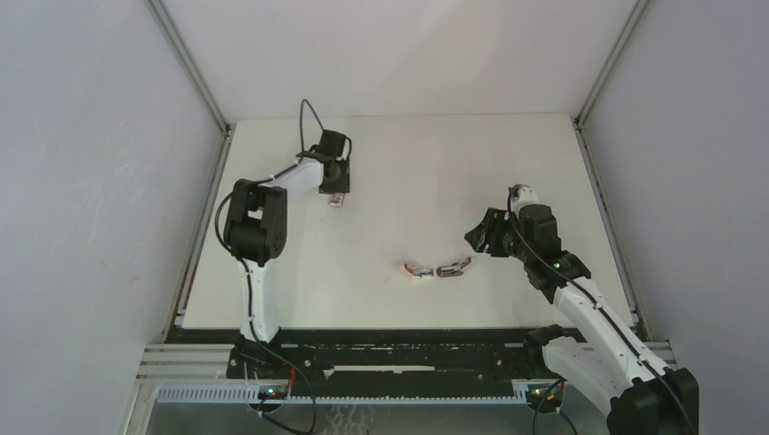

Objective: Load the staples into the stapler

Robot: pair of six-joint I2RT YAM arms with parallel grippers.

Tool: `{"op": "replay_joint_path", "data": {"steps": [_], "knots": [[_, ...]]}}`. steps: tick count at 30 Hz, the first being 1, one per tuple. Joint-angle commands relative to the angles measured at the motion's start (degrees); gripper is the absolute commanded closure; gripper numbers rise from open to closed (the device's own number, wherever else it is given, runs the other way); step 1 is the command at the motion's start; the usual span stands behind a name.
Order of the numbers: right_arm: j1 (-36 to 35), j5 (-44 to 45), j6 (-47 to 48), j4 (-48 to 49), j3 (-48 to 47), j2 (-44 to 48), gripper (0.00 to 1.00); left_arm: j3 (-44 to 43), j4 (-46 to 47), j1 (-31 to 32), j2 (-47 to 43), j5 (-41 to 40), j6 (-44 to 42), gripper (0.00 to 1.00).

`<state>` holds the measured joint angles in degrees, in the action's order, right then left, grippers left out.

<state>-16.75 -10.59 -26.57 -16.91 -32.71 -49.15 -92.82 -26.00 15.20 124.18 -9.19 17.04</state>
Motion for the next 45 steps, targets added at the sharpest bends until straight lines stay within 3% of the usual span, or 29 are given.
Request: {"op": "replay_joint_path", "data": {"steps": [1, 7, 14, 21, 29, 36, 45], "knots": [[-1.05, 1.14, -0.98, 0.89, -1.97, 0.94, 0.47, 7.05, 1.95, 6.75, -8.09, 2.78, -10.15, 0.54], [-2.11, 1.54, -1.03, 1.19, -2.03, 0.09, 0.47, 13.91, 3.03, 15.43, -11.93, 7.85, -17.97, 0.49], [-3.08, 1.9, -1.64, 1.75, -2.0, -0.32, 0.47, 16.7, 2.97, 18.58, -11.98, 6.65, -20.5, 0.39], [-3.3, 2.31, -2.12, 1.36, -2.07, 0.22, 0.47, 19.24, 5.48, 19.15, -12.97, 7.21, -20.22, 0.53], [0.34, -4.18, -3.88, 2.34, -2.04, 1.64, 0.45, 27.05, 13.57, 20.0, -29.11, 8.93, -16.22, 0.56], [3.56, -16.97, -5.7, 2.67, -6.17, -1.73, 0.43, 23.77, 0.36, 25.33, -39.25, 7.36, -16.9, 0.56], [1.8, -29.41, -4.32, 2.42, -12.93, -8.18, 0.41, 18.58, -13.53, 36.61, -42.52, 9.36, -25.74, 0.55]]}}
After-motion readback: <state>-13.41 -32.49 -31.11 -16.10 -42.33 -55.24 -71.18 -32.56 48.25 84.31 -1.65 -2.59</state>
